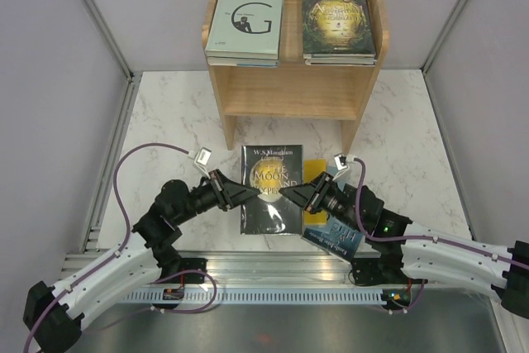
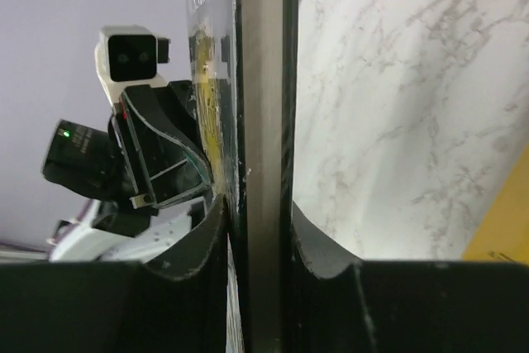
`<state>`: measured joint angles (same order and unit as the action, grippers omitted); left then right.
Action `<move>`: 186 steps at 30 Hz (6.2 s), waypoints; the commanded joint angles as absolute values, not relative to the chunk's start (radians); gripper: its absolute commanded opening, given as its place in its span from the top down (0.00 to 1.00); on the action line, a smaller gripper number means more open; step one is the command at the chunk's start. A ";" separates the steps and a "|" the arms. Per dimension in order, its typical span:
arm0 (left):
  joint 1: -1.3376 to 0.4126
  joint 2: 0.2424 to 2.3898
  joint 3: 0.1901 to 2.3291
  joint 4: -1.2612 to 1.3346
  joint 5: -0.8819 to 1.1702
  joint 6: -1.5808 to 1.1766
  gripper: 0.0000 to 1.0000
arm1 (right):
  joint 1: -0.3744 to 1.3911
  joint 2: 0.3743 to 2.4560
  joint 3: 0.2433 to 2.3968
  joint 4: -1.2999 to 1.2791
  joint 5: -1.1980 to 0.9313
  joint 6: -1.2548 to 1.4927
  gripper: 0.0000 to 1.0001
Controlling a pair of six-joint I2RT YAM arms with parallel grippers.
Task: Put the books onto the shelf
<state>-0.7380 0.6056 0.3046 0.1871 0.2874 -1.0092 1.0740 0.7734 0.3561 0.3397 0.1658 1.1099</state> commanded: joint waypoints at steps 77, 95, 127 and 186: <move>-0.713 0.284 0.522 -0.374 -0.054 -0.859 0.07 | 0.720 1.165 0.770 0.610 -0.058 1.253 1.00; -0.713 0.201 0.305 -0.337 -0.005 -0.923 0.12 | 0.624 1.638 1.193 0.552 -0.087 1.247 1.00; -0.715 0.458 0.221 -0.022 0.106 -0.930 0.12 | 0.643 1.090 0.978 -0.419 0.264 0.954 0.02; -0.710 1.369 0.132 1.269 0.387 -1.144 0.98 | 0.607 0.706 0.344 -0.046 -0.153 0.966 0.02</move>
<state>-0.7181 1.5356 0.1333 1.2545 0.3954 -1.2026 0.6029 0.7612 0.3496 -0.0231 -0.1013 0.9470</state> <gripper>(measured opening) 0.111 0.980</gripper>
